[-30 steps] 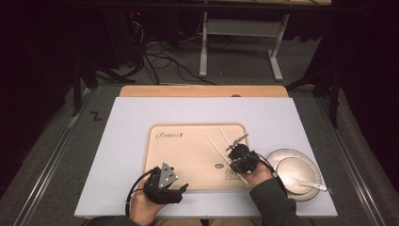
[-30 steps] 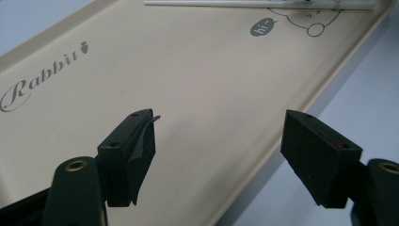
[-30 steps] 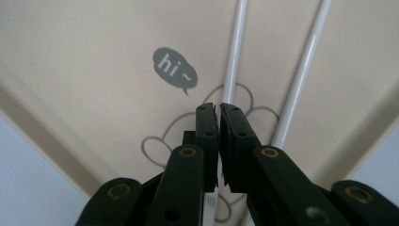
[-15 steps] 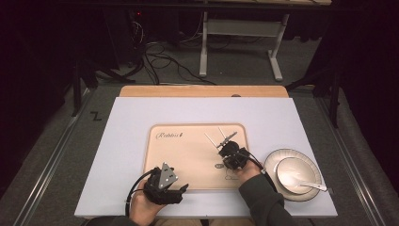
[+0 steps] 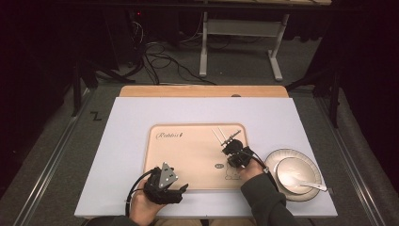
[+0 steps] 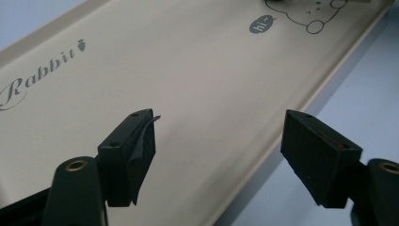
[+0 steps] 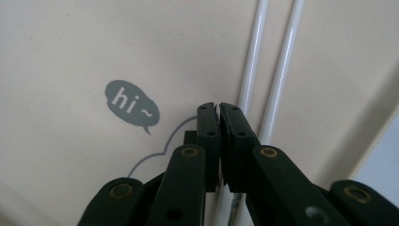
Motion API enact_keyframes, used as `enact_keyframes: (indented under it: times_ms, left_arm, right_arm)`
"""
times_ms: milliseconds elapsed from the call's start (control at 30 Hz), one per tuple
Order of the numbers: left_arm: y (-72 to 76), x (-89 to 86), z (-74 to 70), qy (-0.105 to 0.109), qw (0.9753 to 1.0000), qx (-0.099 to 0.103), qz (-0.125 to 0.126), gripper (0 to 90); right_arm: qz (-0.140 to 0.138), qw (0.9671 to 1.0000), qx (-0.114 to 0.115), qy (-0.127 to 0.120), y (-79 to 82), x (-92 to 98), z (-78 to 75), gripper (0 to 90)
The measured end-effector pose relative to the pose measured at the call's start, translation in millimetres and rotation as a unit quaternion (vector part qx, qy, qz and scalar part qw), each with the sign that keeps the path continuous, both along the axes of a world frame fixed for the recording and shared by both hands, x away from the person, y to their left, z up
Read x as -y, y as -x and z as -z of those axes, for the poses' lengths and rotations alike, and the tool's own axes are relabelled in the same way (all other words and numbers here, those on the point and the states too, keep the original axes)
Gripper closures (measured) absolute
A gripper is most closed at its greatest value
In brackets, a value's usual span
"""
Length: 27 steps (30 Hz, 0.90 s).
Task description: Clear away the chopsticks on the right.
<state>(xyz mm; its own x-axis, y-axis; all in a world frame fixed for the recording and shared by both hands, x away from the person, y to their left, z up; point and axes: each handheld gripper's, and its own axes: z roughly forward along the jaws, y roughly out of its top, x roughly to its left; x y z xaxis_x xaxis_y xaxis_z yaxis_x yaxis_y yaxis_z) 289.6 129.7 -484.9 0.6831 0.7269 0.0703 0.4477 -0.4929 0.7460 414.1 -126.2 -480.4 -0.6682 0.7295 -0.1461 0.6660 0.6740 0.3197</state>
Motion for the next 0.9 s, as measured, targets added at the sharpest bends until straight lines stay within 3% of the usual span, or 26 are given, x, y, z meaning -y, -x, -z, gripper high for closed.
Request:
enact_keyframes:
  times_ms: [533, 700, 800, 833, 900]
  left_arm:
    - [0.2, 1.3, 0.8, -0.006, 1.0000, -0.002, 0.003, 27.2]
    - [0.1, 1.3, 0.7, -0.006, 1.0000, -0.002, 0.004, 27.2]
    - [-0.1, 1.3, 0.9, -0.005, 1.0000, -0.002, 0.004, 27.2]
    - [-0.1, 1.4, 0.9, -0.005, 1.0000, -0.002, 0.004, 27.2]
    - [0.3, 1.5, 0.7, -0.006, 1.0000, 0.000, 0.003, 27.0]
  right_arm:
    - [0.015, 0.9998, -0.006, -0.008, -1.7, 10.1, -0.7, 87.2]
    - [0.019, 0.9997, -0.008, -0.014, -0.5, 9.9, -1.2, 81.1]
    - [0.007, 0.9998, -0.002, -0.018, 3.6, 9.4, -5.0, 77.9]
    - [0.018, 0.9994, -0.005, -0.028, 6.5, 8.6, -6.8, 75.5]
    - [0.000, 0.9992, 0.001, -0.041, 9.8, 11.7, -12.7, 69.0]
